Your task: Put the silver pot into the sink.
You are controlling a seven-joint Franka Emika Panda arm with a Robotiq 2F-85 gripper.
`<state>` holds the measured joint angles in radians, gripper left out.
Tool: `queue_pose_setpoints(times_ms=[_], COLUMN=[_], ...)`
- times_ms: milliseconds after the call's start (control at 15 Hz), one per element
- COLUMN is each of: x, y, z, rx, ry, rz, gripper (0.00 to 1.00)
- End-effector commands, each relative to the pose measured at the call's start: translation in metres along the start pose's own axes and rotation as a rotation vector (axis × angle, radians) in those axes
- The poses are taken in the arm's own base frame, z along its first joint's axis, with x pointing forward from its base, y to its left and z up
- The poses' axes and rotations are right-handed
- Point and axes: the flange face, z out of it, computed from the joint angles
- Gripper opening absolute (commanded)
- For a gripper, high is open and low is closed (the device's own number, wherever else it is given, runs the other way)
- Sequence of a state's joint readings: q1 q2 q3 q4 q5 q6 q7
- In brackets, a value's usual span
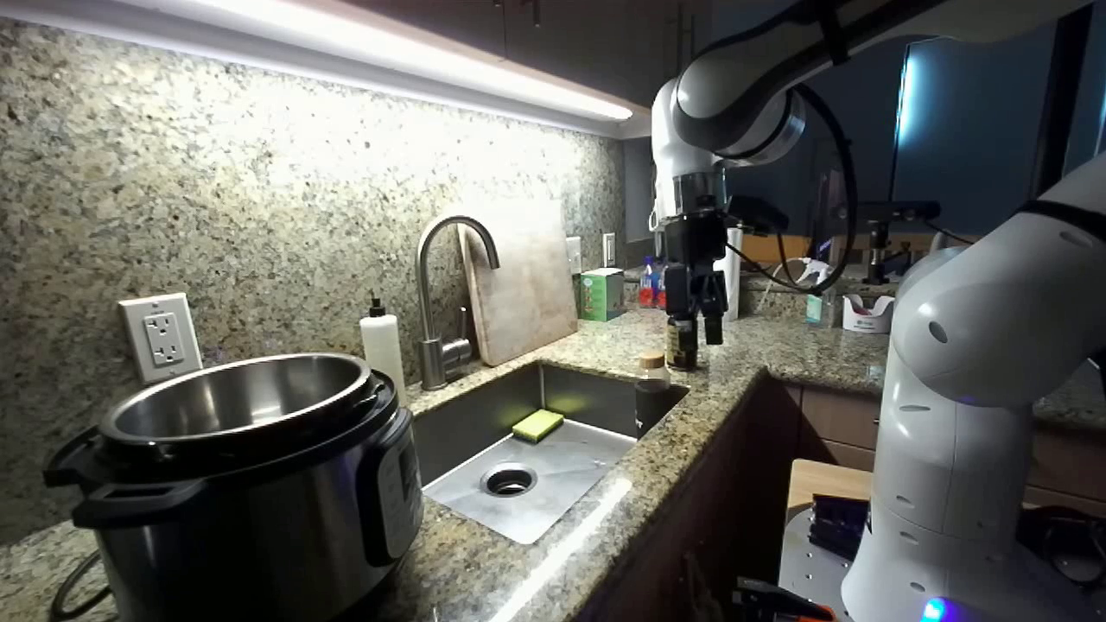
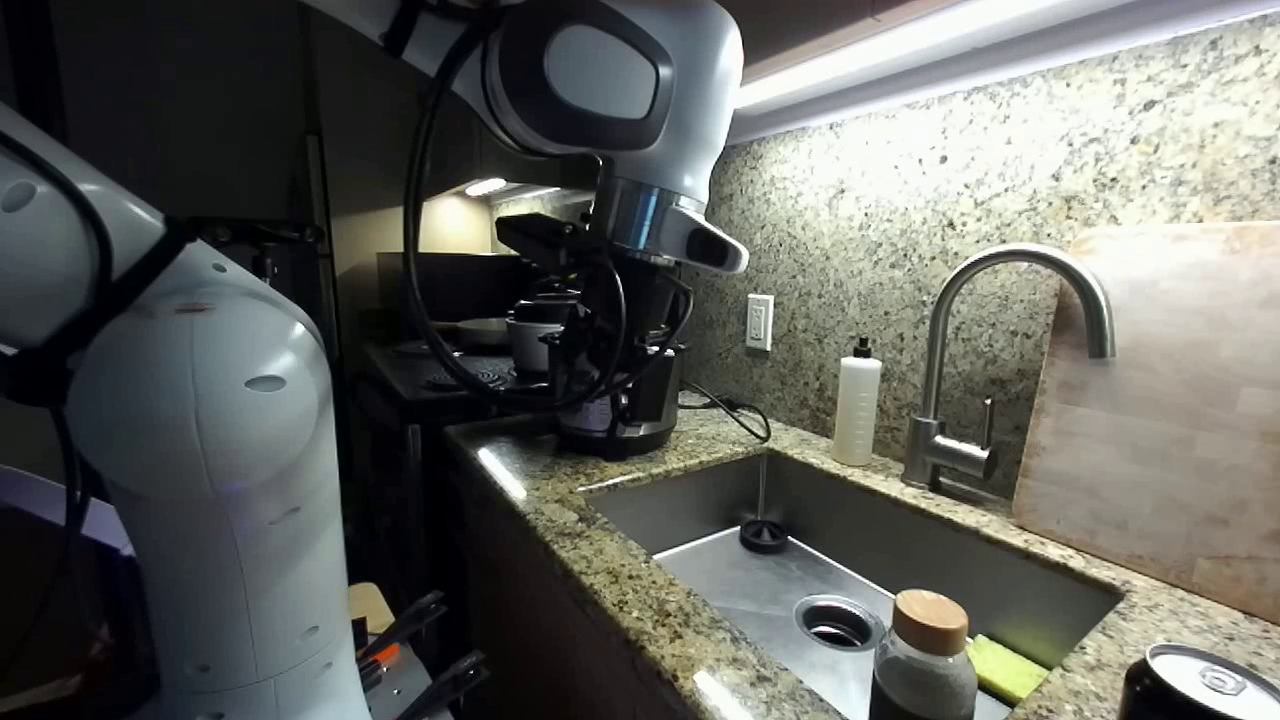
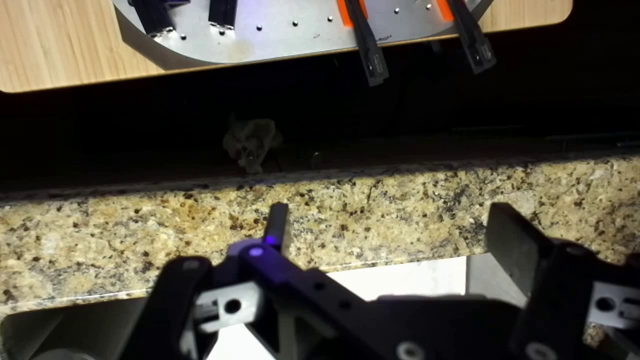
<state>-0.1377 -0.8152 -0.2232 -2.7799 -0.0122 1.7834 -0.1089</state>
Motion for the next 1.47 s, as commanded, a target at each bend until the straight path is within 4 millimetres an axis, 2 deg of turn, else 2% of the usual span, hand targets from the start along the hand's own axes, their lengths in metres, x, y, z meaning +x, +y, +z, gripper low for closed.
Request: queue_pose_setpoints(times_ms=[0, 267, 533, 1133, 1400], x=[0.003, 0.004, 0.005, 0.014, 0.026], y=[-0.01, -0.045, -0.09, -0.218, -0.264], z=[0.0, 0.0, -0.004, -0.037, -0.048], rx=[-0.008, -0.015, -0.064, -0.197, -0.197], ry=[0.002, -0.002, -0.006, 0.049, 0.097], rz=[-0.012, -0.076, -0.17, -0.361, -0.415], gripper=[1.0, 1.0, 1.0, 1.0, 1.0])
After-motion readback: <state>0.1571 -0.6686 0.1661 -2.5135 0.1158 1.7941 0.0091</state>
